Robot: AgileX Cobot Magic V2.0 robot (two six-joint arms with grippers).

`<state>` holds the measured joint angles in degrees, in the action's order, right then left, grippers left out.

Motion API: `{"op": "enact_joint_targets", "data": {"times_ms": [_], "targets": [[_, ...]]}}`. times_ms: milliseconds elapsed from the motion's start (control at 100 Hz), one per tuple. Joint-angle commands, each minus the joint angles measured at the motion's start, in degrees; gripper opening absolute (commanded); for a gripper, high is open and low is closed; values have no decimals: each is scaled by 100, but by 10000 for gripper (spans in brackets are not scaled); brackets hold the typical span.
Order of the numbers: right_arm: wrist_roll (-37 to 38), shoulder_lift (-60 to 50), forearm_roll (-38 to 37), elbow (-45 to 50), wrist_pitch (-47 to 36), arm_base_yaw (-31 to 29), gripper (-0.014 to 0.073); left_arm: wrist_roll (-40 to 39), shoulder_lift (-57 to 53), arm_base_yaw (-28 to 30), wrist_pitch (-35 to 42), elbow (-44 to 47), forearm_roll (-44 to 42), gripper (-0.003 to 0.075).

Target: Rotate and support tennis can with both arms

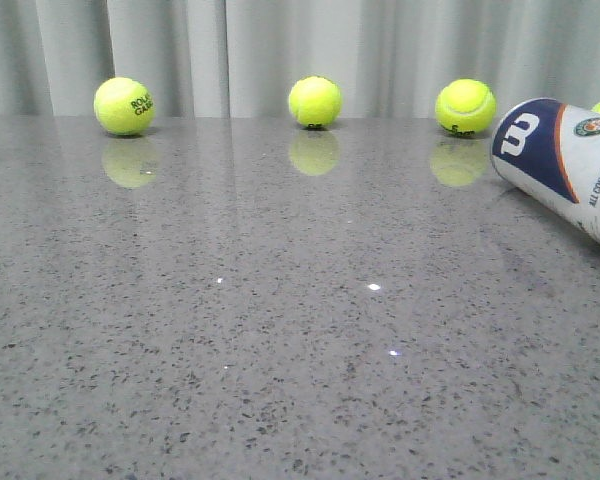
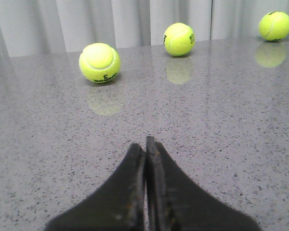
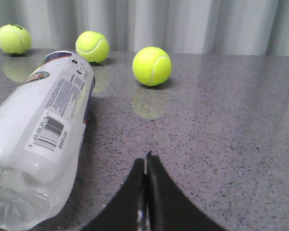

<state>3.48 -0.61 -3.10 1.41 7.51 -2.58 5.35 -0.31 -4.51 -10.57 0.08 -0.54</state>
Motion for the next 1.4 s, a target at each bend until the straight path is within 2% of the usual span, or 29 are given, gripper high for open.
{"op": "enact_joint_targets", "data": {"times_ms": [0, 590, 940, 1100, 1260, 1390], "targets": [[-52, -98, -8, 26, -414, -19, -70, -4, -199, 12, 488, 251, 54, -18], [-52, -98, -8, 26, -444, -19, -70, -4, -199, 12, 488, 251, 54, -18], [-52, -98, -8, -77, -1235, -19, -70, -4, -199, 12, 488, 251, 54, -18], [-52, 36, -15, -682, -618, -19, -70, -4, -199, 12, 488, 251, 54, -18], [-52, 637, -60, -1714, 1121, -19, -70, -4, -199, 12, 488, 251, 54, -18], [-52, 1268, 12, -2292, 1349, -19, -70, -4, -199, 12, 488, 251, 54, -18]]}}
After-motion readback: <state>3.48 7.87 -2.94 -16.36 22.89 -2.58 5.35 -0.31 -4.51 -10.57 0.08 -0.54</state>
